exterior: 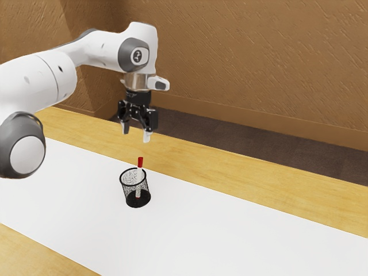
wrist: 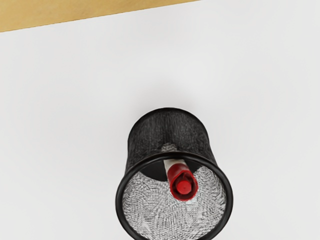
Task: Take the marker out of the pen holder and place it to the left of the pen holder.
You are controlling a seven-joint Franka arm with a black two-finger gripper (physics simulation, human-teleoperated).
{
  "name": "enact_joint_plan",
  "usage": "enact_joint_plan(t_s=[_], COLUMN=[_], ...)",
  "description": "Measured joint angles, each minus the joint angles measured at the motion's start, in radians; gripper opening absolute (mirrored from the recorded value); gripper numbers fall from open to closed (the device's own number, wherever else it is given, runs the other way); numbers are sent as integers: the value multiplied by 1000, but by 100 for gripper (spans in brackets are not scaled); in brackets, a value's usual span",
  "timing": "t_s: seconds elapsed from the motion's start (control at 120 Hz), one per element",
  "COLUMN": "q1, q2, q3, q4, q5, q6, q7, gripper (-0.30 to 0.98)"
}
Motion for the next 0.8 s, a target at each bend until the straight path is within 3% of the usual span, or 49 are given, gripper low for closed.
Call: enact_joint_plan(t_s=[0.367, 0.575, 0.8], q1=[0, 0, -2], q2=[173, 197, 204], q3=[5, 1, -2], q4=[101, 110, 104], q5=[3, 5, 6], q6=[-35, -41, -46], q7=[3, 4, 4], gripper=[69, 68, 44])
